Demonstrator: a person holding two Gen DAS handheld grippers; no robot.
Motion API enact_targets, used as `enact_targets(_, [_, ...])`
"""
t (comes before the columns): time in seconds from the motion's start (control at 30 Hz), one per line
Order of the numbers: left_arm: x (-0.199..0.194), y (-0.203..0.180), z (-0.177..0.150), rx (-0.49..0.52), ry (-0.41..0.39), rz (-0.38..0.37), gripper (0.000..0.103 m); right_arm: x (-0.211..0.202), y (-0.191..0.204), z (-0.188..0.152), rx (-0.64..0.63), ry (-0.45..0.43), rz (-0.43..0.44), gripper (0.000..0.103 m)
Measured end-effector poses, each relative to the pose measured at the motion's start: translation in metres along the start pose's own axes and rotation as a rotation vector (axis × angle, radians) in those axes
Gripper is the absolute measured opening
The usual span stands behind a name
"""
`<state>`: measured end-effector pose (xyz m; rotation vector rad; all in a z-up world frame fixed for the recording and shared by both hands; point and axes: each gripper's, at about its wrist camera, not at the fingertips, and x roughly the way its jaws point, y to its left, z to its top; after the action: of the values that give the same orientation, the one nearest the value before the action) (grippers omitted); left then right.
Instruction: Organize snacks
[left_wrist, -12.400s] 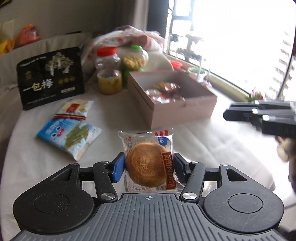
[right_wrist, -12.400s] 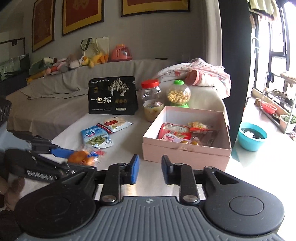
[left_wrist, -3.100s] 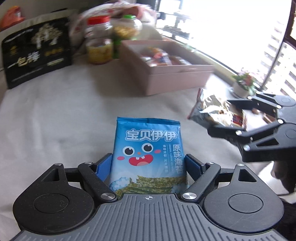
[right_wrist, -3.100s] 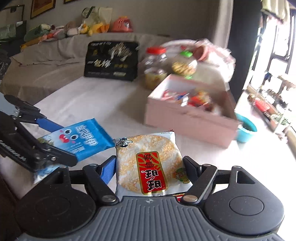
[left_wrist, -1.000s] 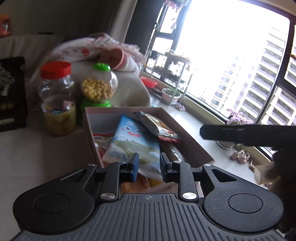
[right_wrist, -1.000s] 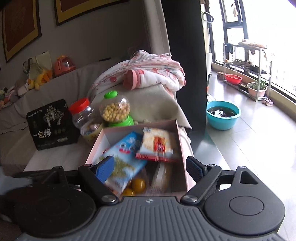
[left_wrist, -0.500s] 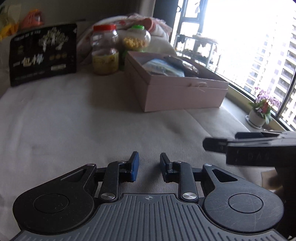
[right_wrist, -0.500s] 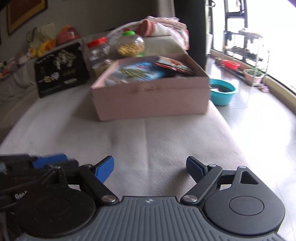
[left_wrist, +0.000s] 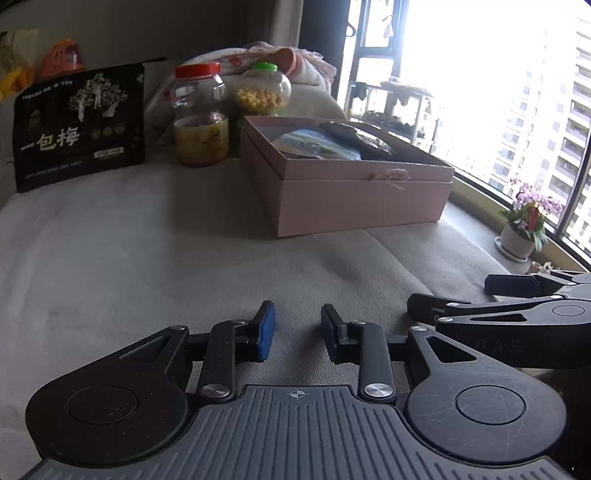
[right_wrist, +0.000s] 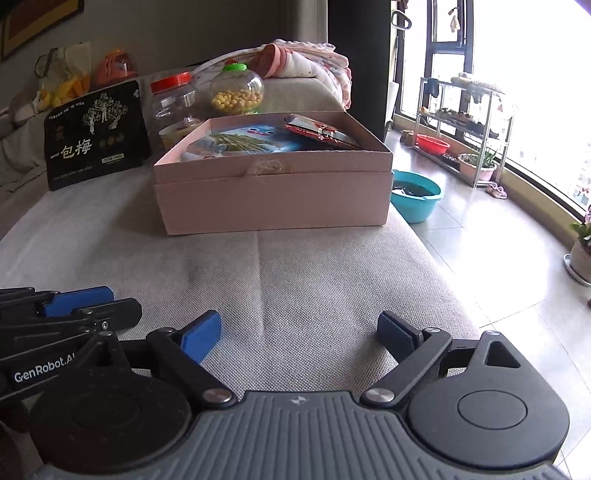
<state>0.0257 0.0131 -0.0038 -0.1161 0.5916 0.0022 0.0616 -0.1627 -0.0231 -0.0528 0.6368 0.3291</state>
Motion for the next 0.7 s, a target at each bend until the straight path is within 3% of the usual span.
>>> enact_targets(0.7, [-0.0003,-0.0076,-0.001,0.035,0.003,0.03,0.032,0.0012,-0.0003,0.0006,-0.007,0.002,-0.003,0.093])
